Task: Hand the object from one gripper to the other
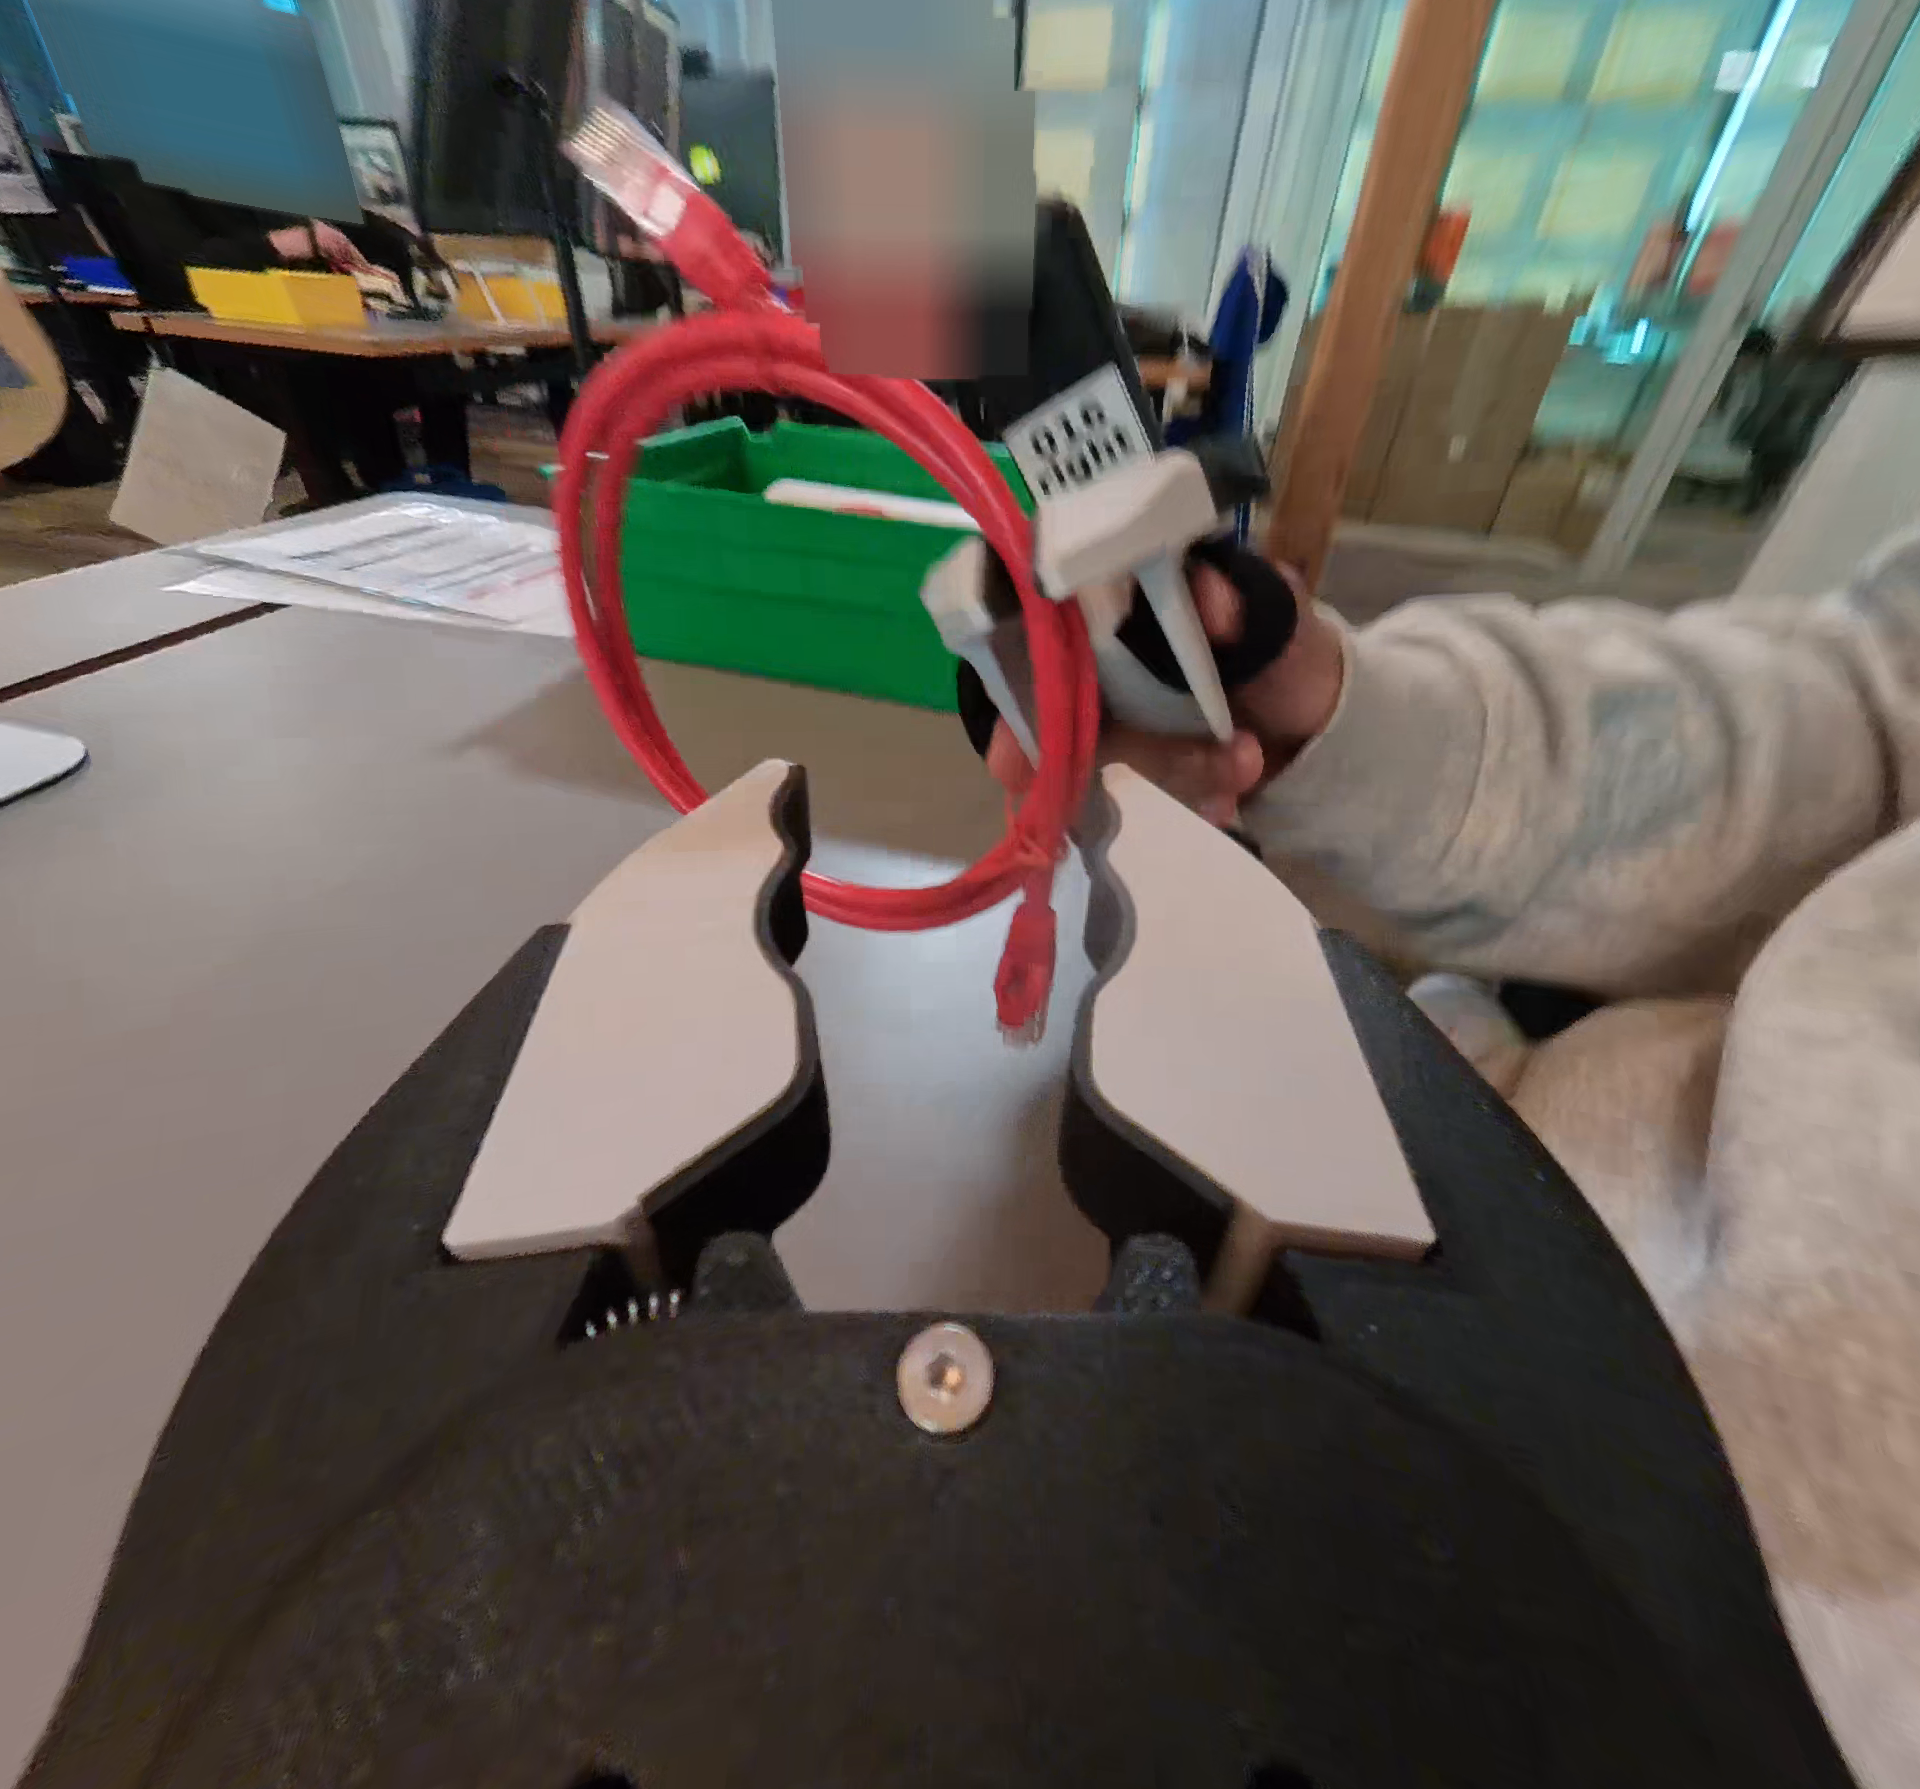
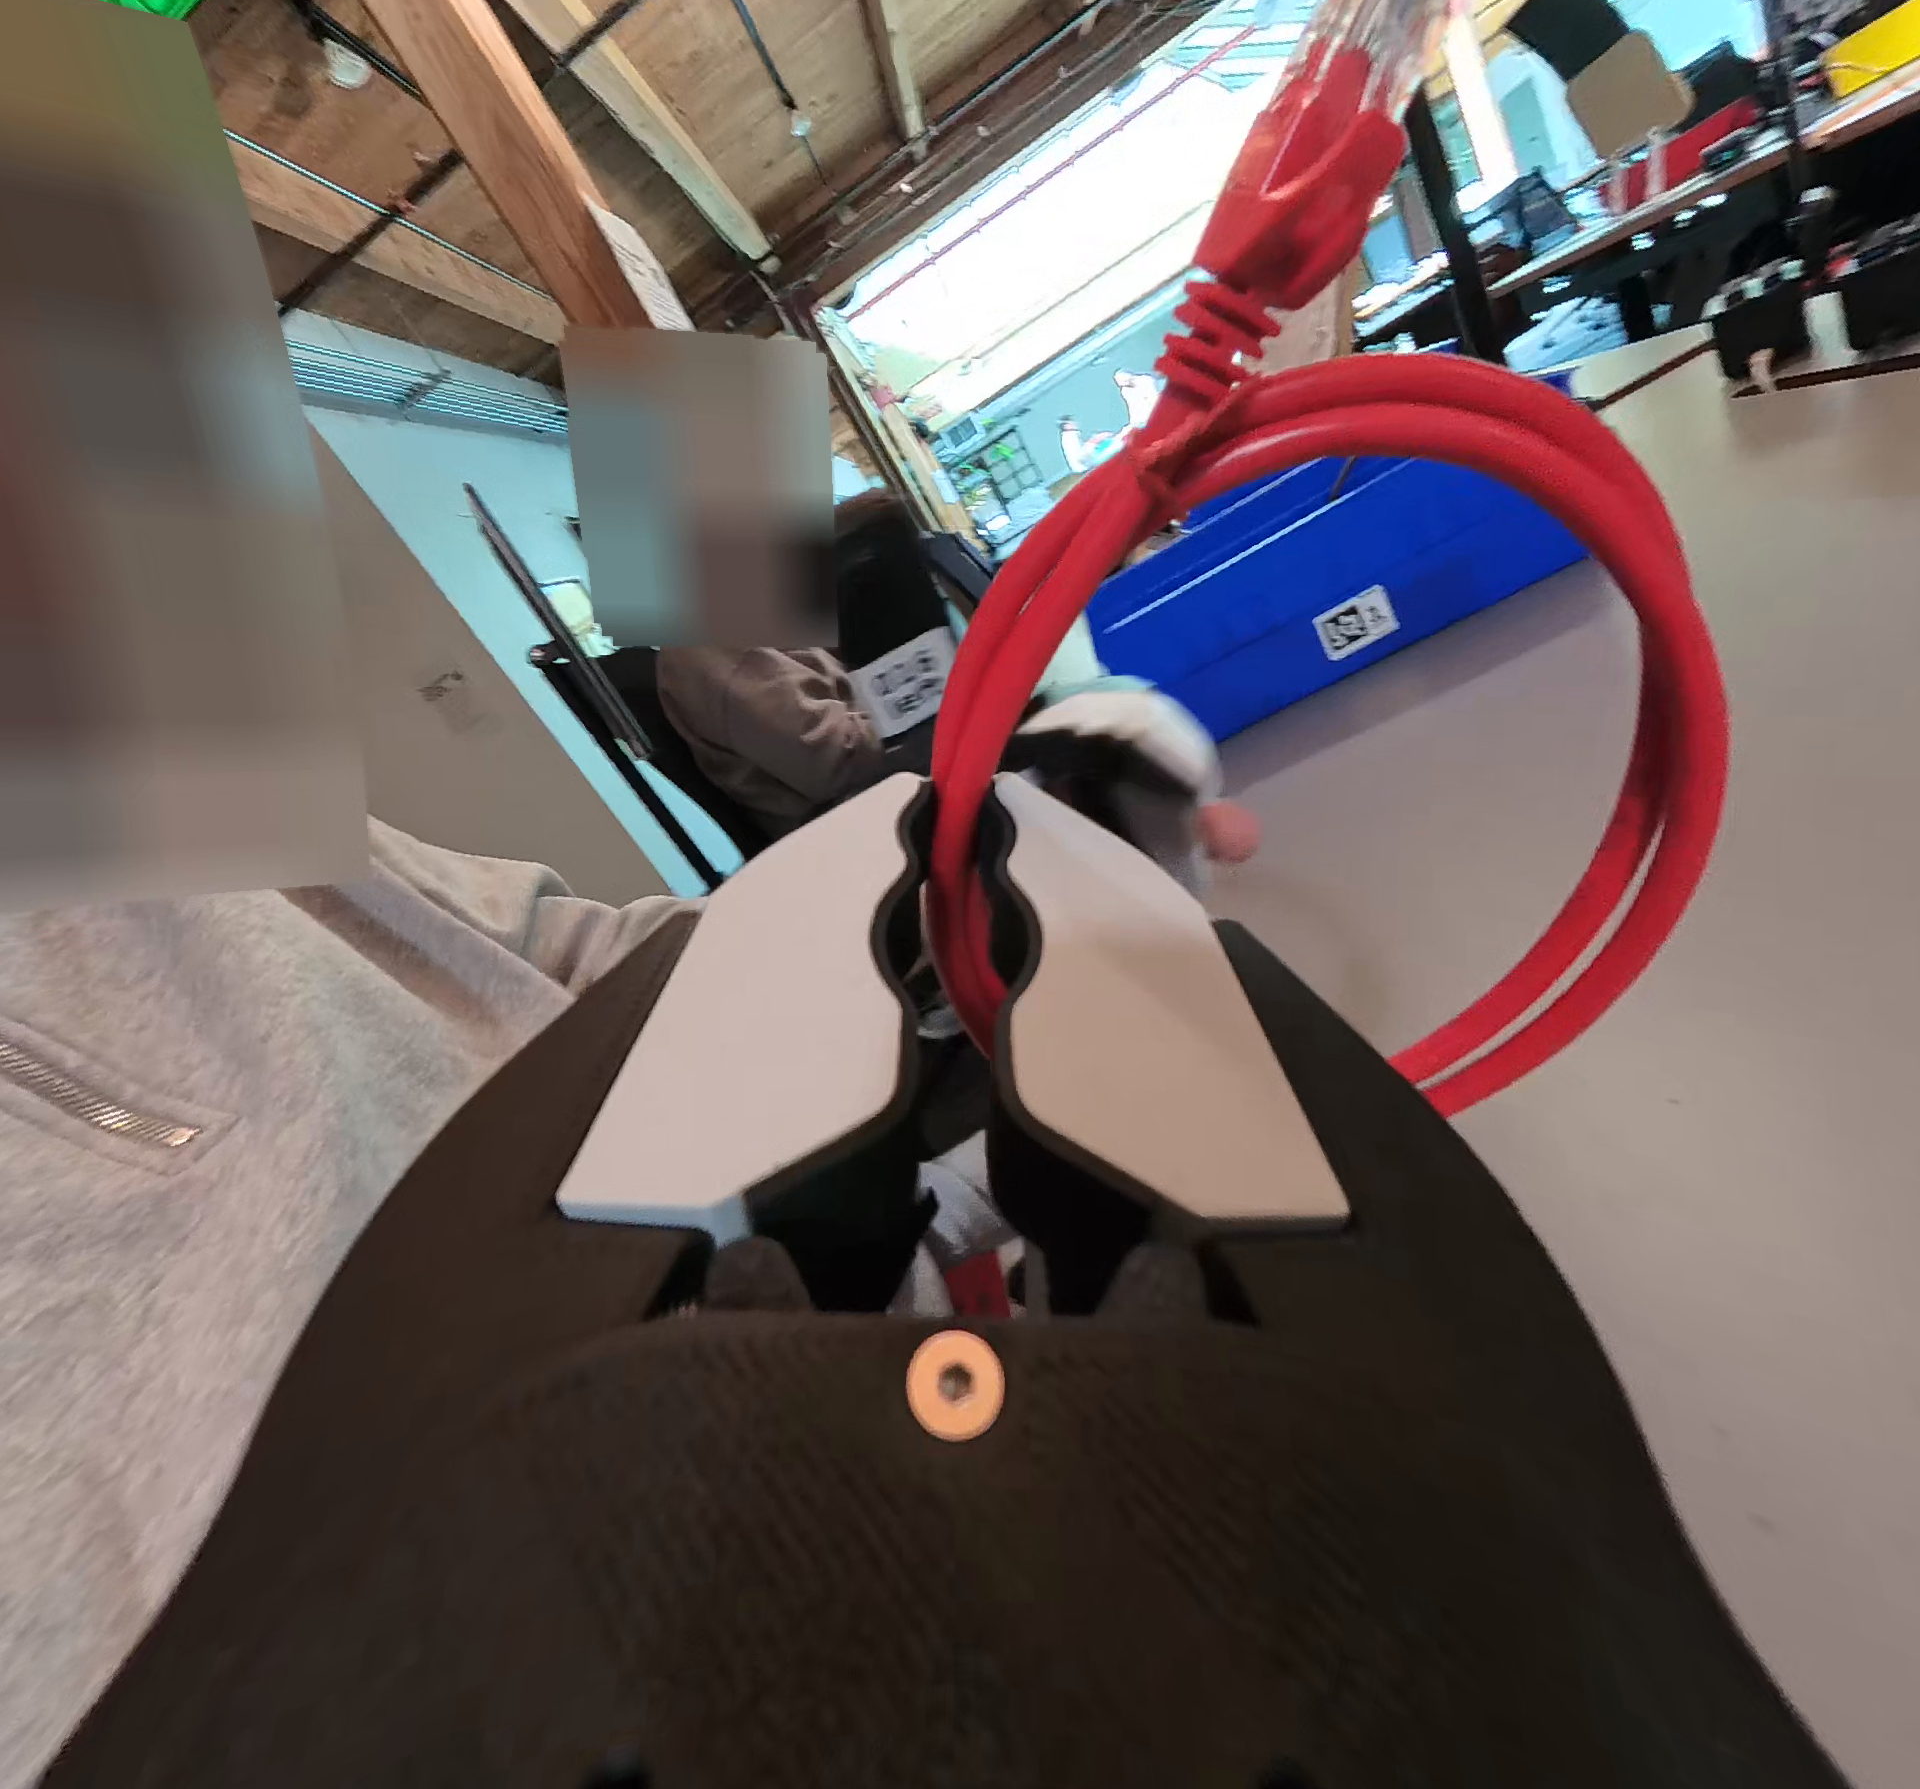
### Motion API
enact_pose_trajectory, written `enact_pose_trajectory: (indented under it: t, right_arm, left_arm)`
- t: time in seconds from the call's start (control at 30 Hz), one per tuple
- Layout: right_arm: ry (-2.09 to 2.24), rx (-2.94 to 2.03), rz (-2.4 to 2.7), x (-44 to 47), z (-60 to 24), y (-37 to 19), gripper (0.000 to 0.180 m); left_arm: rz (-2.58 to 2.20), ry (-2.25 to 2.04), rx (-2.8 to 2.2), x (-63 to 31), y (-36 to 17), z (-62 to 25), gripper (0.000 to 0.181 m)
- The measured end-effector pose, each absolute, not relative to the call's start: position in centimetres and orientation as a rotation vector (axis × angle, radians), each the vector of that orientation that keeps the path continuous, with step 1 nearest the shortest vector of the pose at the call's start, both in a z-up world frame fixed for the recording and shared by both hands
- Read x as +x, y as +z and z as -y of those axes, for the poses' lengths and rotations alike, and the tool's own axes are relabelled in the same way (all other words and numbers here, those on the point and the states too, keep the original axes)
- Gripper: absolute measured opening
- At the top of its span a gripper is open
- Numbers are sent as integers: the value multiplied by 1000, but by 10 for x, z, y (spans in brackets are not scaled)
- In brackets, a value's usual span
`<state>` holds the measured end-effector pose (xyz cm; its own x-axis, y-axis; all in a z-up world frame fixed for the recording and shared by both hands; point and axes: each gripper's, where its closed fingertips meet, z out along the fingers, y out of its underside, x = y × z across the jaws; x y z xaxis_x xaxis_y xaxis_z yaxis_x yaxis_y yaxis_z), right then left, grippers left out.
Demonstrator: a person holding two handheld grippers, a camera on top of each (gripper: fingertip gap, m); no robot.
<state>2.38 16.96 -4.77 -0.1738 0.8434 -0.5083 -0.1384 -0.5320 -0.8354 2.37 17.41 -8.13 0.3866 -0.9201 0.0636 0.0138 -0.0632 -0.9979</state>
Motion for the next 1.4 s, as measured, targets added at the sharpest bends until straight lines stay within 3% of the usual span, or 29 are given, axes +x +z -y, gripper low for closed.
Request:
enact_pose_trajectory:
  t: [0.1,0.23,0.5,0.7,0.93,1.1,1.4]
  right_arm:
    - [1829,-1365,881,23,-164,-47,8]
    - [1842,-1360,984,15,-149,-51,8]
    - [1911,-1296,1133,7,-121,-50,8]
    - [1947,-1278,1154,6,-114,-49,8]
    - [1942,-1262,1125,5,-117,-49,8]
    - [1955,-1260,1014,7,-130,-43,35]
    - [1885,-1203,737,36,-172,-25,37]
  left_arm:
    - [-694,-1082,-1445,7,-74,-190,68]
    - [-483,-1324,-1504,3,-73,-202,147]
    - [-785,-1119,-1611,43,-105,-179,148]
    - [-798,-1218,-1553,49,-95,-167,147]
    - [-817,-1200,-1539,44,-93,-169,128]
    - [-819,-1162,-1526,41,-91,-171,124]
    - [-694,-1201,-1465,22,-73,-182,122]
